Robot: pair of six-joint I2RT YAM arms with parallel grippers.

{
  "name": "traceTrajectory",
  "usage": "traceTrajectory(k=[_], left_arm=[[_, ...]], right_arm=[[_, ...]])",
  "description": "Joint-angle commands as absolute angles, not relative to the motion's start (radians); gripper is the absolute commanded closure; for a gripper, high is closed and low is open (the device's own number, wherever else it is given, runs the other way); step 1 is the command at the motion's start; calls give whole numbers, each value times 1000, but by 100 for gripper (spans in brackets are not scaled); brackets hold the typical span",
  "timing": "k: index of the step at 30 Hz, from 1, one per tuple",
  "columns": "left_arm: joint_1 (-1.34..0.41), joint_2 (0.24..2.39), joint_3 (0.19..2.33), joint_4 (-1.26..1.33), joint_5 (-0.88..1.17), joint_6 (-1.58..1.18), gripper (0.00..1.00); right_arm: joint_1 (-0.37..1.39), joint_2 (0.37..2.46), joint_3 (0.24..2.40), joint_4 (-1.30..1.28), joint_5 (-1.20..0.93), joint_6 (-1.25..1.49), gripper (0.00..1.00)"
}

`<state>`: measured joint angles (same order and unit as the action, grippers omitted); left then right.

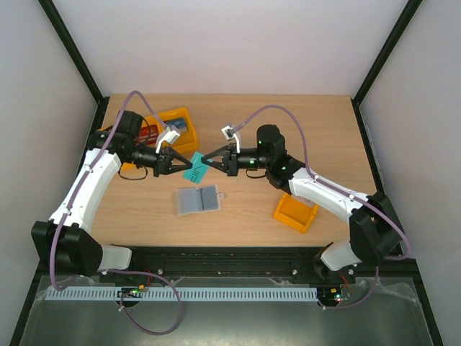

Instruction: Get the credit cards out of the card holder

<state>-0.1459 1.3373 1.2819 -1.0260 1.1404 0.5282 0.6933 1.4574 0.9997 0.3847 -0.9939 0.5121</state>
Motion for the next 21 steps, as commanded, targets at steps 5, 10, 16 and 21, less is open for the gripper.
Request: traceTrajectory(k=[5, 10, 16, 21], left_arm=[[-149, 1337, 1284, -1042, 1140, 558, 70], [-151, 1340, 1257, -1032, 1122, 561, 68], [-230, 1340, 1237, -1023, 1017, 577, 56], [-301, 1362, 1218, -1027, 982, 601, 56]], right_arm=[[677, 1435, 1038, 175, -998, 355, 98], [676, 1417, 1040, 104, -1017, 297, 98], [678, 1428, 1094, -40, -1068, 190, 98], [683, 1418, 1099, -35, -1097, 180, 98]])
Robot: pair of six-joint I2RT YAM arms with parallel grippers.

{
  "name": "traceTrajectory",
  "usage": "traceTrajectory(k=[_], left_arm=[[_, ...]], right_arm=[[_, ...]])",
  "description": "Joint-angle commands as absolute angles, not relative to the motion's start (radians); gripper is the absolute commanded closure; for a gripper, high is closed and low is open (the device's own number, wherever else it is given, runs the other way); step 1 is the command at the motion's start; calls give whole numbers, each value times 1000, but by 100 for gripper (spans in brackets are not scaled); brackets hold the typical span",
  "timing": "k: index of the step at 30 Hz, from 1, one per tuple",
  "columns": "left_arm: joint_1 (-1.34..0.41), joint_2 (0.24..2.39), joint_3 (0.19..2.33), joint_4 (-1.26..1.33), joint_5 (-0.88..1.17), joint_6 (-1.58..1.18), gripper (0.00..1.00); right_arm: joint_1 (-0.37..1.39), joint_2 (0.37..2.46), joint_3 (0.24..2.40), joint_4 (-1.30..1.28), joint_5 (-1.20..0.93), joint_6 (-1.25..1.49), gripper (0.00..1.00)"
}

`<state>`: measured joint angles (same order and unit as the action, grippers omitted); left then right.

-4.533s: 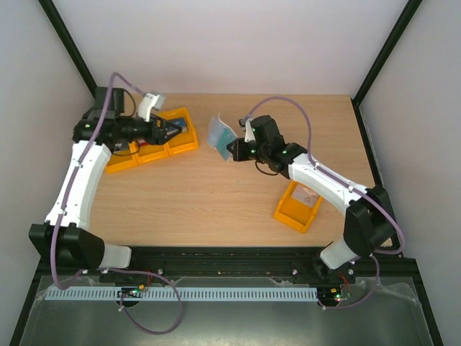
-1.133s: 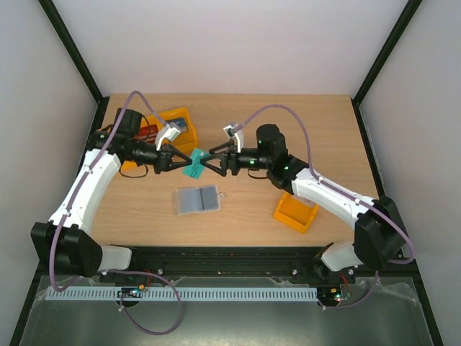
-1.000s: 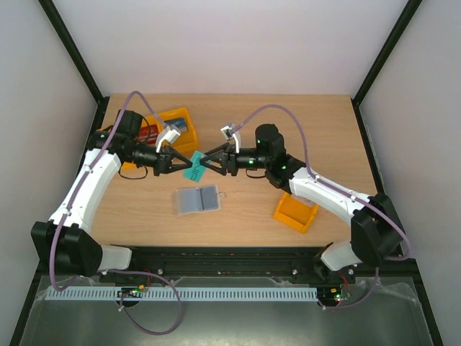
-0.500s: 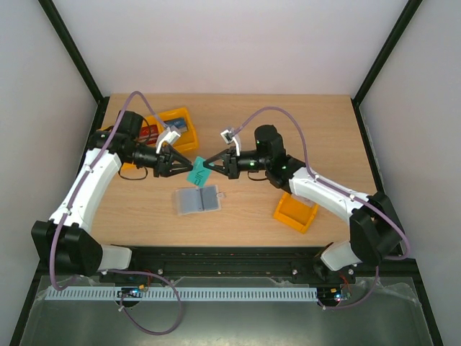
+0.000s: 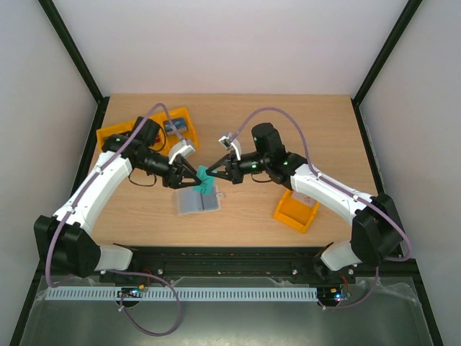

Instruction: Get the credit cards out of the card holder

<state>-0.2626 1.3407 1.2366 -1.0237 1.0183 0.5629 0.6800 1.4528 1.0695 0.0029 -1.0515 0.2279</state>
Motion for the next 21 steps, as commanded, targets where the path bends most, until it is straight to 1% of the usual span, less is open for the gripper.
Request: traceTrajectory(k=[1, 5, 7, 8, 10, 11, 12, 13, 15, 16, 17, 18, 19, 21], left_arm=[[-312, 1366, 1215, -1023, 975, 601, 56], [-357, 1383, 1200, -996, 973, 580, 57], [-375, 1391, 1203, -991, 971, 577, 62], [-379, 1394, 1203, -983, 971, 565, 70], [-379, 1402, 1206, -968, 970, 548, 95], [-379, 1404, 1211, -967, 968, 544, 98], [-377, 1403, 1218, -968, 970, 542, 98], [-371, 1400, 1226, -964, 981, 537, 98], [-328, 1392, 1237, -928, 1032, 484, 98], [-287, 1388, 1237, -893, 1069, 438, 98], [-240, 1381, 1234, -839, 1107, 368, 98], [-197, 1375, 1223, -775, 1152, 290, 98], [-161, 1365, 1211, -694, 1194, 191, 98], [-141, 1355, 1199, -576, 1234, 49, 98]], right_arm=[[684, 1417, 1099, -31, -1100, 183, 98], [691, 1422, 1092, -9, -1105, 198, 98], [694, 1425, 1094, -3, -1110, 199, 98], [696, 1426, 1093, -1, -1111, 201, 98], [698, 1428, 1093, 8, -1111, 205, 98], [698, 1428, 1091, 14, -1112, 207, 98], [698, 1428, 1089, 18, -1105, 208, 98], [696, 1428, 1086, 19, -1077, 213, 90], [685, 1422, 1046, 82, -1010, 276, 61], [676, 1417, 1001, 173, -990, 355, 52], [669, 1411, 948, 328, -963, 445, 47], [666, 1407, 897, 475, -931, 593, 43], [667, 1410, 846, 633, -897, 720, 42], [671, 1428, 764, 918, -837, 912, 42]])
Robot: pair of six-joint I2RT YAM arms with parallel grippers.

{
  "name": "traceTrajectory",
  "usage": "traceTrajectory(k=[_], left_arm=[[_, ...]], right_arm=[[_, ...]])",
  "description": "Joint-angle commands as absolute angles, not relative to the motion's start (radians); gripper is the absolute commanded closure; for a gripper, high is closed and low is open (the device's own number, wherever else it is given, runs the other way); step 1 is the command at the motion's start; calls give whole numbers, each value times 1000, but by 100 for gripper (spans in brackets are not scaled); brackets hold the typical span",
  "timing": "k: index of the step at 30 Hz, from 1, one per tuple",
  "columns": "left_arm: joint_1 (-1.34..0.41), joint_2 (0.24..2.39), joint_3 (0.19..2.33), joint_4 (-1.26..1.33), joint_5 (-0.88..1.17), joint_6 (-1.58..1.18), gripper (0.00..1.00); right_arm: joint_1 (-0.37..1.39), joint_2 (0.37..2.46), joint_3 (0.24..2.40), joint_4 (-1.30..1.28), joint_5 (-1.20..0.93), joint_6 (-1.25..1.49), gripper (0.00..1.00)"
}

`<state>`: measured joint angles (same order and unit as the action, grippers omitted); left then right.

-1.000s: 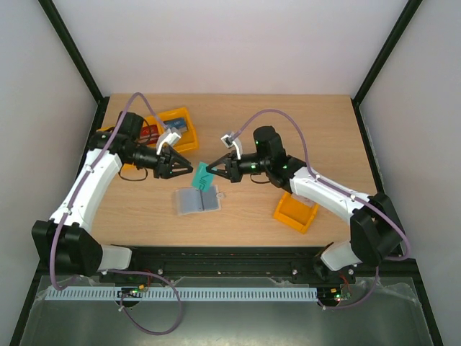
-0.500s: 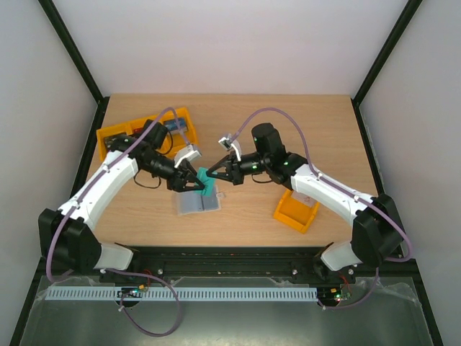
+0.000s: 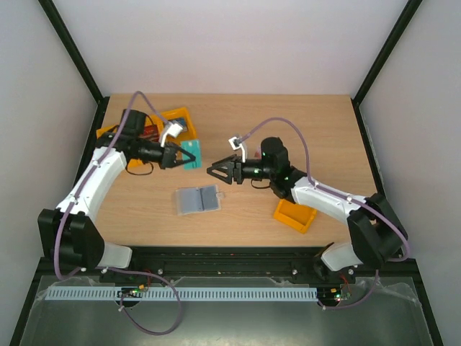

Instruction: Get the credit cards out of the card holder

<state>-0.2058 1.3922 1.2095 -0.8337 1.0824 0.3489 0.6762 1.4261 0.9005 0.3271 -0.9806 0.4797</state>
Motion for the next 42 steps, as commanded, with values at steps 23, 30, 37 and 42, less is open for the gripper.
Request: traceTrajectory(k=[23, 30, 37, 42], left_arm=[[-184, 1384, 1273, -560, 1295, -21, 98], [-177, 1378, 1295, -627, 1252, 55, 98], [-182, 1375, 1286, -631, 1275, 60, 98], [-183, 1372, 1294, -637, 1275, 66, 98]], right_arm=[[750, 1616, 739, 1273, -712, 1124, 65], [738, 1575, 727, 1149, -701, 1045, 61], [733, 1559, 753, 1076, -705, 1019, 41], [733, 1578, 770, 1062, -707, 1020, 41]])
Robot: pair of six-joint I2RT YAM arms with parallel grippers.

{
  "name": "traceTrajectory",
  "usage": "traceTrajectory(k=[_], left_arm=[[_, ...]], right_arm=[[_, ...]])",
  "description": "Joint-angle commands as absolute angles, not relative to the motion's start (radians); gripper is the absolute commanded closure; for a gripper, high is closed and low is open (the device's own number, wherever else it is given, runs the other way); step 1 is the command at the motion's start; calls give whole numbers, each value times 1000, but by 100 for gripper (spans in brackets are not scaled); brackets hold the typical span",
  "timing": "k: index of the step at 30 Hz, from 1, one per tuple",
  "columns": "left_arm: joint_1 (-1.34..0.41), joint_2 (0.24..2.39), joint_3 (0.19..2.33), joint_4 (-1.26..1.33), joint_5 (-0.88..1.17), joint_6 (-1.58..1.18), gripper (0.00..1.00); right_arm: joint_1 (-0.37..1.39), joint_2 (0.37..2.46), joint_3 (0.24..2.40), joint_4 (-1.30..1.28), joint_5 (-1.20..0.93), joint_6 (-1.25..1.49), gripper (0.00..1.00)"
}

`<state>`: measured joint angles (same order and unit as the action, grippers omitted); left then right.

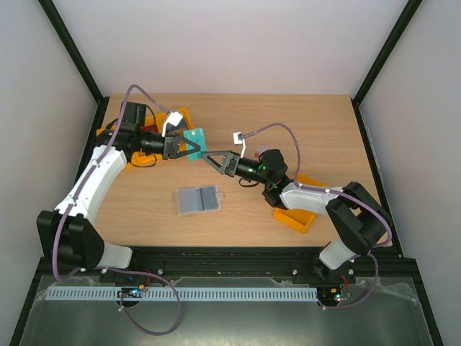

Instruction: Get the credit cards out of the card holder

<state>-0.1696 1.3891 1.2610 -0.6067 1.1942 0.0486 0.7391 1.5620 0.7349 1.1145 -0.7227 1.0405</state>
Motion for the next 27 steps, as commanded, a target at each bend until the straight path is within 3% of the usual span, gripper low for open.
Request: traceTrajectory(k=[1, 5, 12, 16, 17, 20, 22, 27], left_arm=[[-183, 1370, 1295, -639, 1276, 68, 98], [-183, 1365, 1285, -655, 1279, 87, 98], [-186, 1360, 1238, -611, 1248, 50, 98], [-183, 1358, 1214, -577, 1199, 13, 95], [-179, 1355, 1204, -572, 1186, 8, 85], [-159, 1347, 1170, -564, 1159, 17, 41], [-136, 1344, 1174, -589, 1130, 66, 32], [-101, 1360, 1262, -837, 1099, 408, 29]], right_arm=[[733, 1583, 771, 1058, -707, 1020, 41], [733, 1588, 777, 1093, -724, 1039, 44], [731, 1595, 785, 1151, -755, 1067, 98], [719, 1586, 777, 1146, -746, 1067, 98], [712, 1584, 781, 1122, -749, 1059, 98], [679, 1567, 805, 953, -783, 979, 98], [659, 1537, 837, 757, -829, 842, 98], [661, 1422, 1012, 5, -868, 221, 98]])
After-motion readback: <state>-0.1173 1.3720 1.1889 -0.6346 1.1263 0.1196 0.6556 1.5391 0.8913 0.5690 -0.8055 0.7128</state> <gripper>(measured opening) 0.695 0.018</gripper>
